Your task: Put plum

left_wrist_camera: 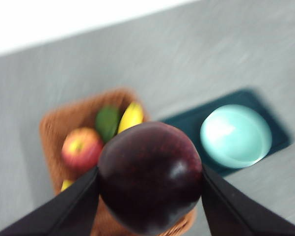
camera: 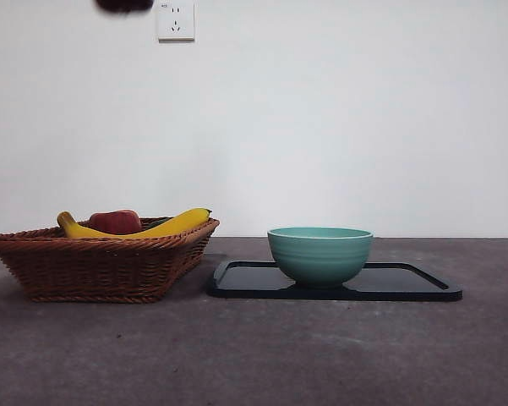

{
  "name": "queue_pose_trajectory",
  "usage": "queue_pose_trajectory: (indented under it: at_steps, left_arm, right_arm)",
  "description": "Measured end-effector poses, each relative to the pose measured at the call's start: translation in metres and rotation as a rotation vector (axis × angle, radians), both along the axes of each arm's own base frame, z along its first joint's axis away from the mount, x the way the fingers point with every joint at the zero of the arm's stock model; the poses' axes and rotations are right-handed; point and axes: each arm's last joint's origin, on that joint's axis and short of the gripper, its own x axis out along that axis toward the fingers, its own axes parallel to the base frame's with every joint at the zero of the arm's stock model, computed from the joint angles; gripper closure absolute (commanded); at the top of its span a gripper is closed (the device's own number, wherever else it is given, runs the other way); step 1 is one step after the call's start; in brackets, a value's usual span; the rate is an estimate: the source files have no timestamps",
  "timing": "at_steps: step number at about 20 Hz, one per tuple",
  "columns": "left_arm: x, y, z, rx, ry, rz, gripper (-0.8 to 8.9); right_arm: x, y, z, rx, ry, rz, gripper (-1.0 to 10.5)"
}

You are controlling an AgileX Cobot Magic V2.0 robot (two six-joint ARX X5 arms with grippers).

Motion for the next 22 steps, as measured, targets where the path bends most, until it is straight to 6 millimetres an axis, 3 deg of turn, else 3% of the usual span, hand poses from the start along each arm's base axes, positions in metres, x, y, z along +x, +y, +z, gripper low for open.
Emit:
queue_pose_trajectory:
  at_steps: [5, 10, 15, 22]
  left_arm:
    - [0.025, 0.004, -0.082, 0.033, 0.077, 0.052, 6.00]
    - [0.033, 0.005, -0.142, 0.017, 0.044, 0.068, 6.00]
    - [0.032, 0.013, -0.185, -0.001, 0.050, 0.073, 6.00]
    - [0.054, 0.010, -0.222, -0.015, 0.111, 0.049, 6.00]
  right_arm:
    - [0.000, 0.000, 0.000, 0.000, 0.000, 0.000, 7.4]
    - [0.000, 0.000, 0.000, 0.000, -0.001, 0.000, 7.4]
    - [0.000, 0.000, 0.000, 0.002, -0.006, 0.000, 7.4]
    - [0.000, 0.000, 0.000, 0.002, -0.006, 0.000, 7.4]
